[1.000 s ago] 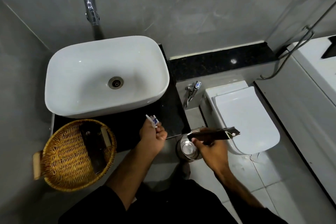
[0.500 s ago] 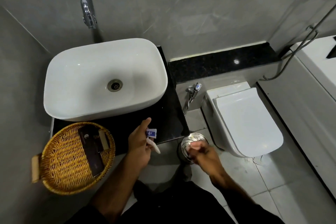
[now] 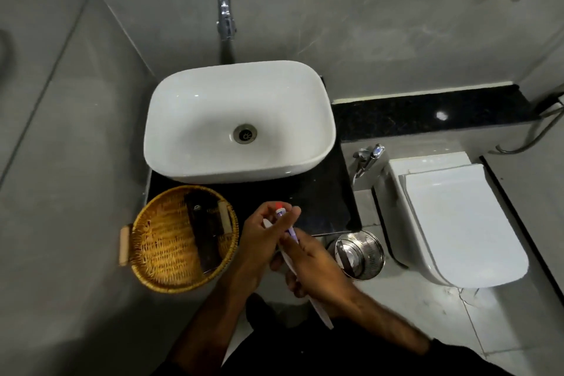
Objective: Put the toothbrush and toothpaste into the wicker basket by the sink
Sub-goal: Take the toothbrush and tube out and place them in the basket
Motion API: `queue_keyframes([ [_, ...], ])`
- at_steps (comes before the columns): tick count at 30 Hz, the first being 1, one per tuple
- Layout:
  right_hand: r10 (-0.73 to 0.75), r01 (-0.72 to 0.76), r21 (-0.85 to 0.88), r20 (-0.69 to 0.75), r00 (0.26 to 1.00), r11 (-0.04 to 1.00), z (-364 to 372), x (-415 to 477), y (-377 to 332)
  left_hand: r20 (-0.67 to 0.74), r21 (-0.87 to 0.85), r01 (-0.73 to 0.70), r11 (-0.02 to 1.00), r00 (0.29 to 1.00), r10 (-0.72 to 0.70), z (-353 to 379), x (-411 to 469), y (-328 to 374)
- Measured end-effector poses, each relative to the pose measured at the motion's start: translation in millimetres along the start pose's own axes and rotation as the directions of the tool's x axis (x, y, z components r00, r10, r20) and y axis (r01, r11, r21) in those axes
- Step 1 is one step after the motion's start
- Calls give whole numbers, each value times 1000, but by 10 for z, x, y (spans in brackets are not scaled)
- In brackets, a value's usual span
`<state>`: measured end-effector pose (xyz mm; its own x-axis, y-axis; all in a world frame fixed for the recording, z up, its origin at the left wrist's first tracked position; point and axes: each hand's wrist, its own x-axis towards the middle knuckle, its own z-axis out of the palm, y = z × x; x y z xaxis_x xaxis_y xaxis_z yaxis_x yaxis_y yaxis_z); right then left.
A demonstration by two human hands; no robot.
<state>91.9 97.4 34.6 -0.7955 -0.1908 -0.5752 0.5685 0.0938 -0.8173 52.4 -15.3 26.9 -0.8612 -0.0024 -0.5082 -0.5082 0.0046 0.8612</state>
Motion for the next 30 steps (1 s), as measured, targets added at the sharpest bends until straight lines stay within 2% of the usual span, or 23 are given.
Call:
queue_keyframes([
  [4,-39,39,-94,5,999,995,338,153,-1,33,-144,91,985,996,-87,-352,-103,-163],
  [7,-13,26,-240,55,998,970,557,250,34,-74,-329,66,942,993,-96,-668,-145,-279],
  [10,48,-9,-321,115,992,947,737,299,135,-183,-566,-14,825,977,-109,-1056,-116,-353],
  [12,78,-35,-329,118,990,944,802,329,207,-276,-642,-79,762,952,-134,-1317,-55,-400],
  [13,91,-52,-309,111,990,950,840,354,233,-338,-636,-114,763,930,-143,-1453,-26,-432],
  [16,137,-109,-239,102,985,965,1010,490,239,-514,-415,-93,905,844,-150,-1807,98,-566],
  [19,139,-113,-220,106,985,969,1263,735,172,-572,-183,14,983,811,-118,-2068,276,-702],
  [22,49,-40,-304,22,999,952,1558,1031,65,-576,9,58,998,816,-42,-2206,485,-809],
  [25,-109,68,-544,-43,993,836,1849,1369,-19,-563,201,65,977,824,62,-2202,637,-867],
  [27,-155,44,-650,-115,981,759,1993,1558,-49,-582,257,49,965,805,114,-2178,687,-900],
  [30,-208,20,-715,-176,962,699,2112,1723,-93,-586,320,70,945,798,140,-2152,710,-948],
])
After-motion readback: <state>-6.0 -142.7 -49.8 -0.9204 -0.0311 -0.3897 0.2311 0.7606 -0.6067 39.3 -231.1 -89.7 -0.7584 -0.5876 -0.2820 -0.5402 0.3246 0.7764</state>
